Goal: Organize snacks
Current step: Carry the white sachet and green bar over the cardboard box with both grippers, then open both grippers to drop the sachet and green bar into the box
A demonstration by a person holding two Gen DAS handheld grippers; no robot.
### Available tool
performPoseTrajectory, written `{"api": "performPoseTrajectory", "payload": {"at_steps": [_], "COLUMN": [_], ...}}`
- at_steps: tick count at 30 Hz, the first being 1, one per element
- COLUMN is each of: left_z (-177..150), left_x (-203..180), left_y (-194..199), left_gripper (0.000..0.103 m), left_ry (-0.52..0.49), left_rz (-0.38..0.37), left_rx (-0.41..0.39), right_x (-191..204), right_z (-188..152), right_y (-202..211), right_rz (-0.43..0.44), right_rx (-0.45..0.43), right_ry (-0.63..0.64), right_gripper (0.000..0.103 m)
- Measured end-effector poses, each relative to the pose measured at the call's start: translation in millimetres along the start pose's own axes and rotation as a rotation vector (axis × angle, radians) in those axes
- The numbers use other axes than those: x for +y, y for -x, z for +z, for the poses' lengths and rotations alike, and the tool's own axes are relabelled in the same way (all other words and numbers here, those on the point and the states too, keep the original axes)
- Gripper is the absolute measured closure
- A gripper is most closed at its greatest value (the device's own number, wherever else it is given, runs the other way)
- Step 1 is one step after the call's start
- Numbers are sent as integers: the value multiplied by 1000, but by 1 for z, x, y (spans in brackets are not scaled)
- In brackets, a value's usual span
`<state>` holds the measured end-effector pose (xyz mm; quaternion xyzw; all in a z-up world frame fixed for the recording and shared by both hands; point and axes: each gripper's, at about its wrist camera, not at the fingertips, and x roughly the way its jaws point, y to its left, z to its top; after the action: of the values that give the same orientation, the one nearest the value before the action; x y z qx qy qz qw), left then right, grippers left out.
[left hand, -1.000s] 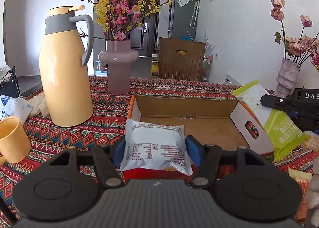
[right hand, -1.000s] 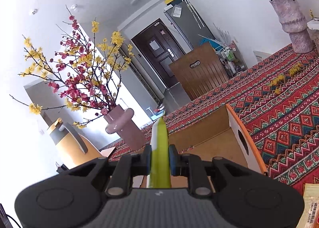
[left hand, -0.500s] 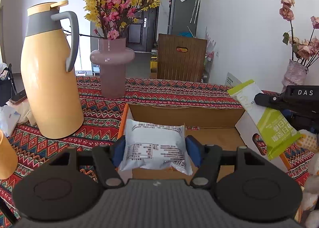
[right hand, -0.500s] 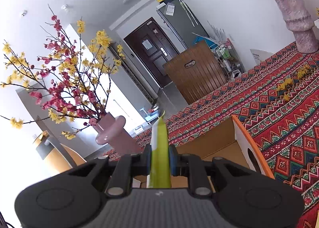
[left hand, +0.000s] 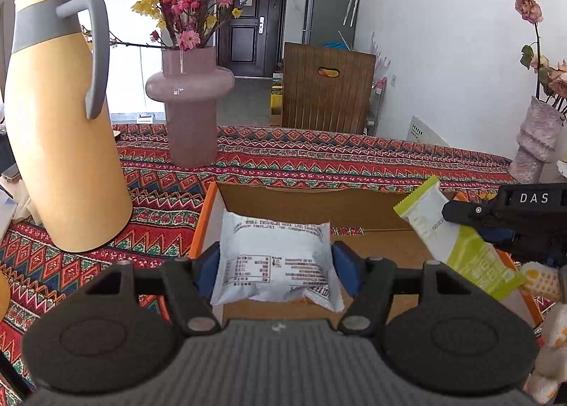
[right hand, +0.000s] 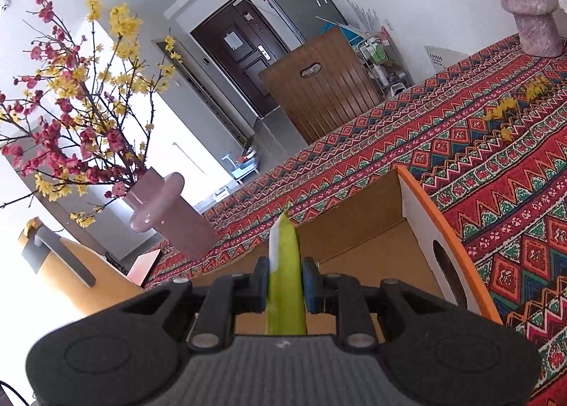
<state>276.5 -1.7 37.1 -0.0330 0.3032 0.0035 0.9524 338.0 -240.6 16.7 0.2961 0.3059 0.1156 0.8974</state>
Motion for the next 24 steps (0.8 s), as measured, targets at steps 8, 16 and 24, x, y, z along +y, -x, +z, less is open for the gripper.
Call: {"api": "performPoseTrajectory", "payload": {"at_steps": [8,16,24], "left_z": [1,1,0], "left_x": [1,1,11], "left_y": [-3,17,48], "left_gripper": [11,0,0], "left_ry": [4,11,36], "left_rz": [16,28,47], "left_rx": [0,-24,-54], "right_x": [-2,10,29], "right_z": [-1,1,-6], "right_y": [5,21,51], "right_rz": [-31,-20,-21], "right_rx": [-22,-61,-86], "right_ry": [7,46,111], "right_gripper": [28,4,1]}}
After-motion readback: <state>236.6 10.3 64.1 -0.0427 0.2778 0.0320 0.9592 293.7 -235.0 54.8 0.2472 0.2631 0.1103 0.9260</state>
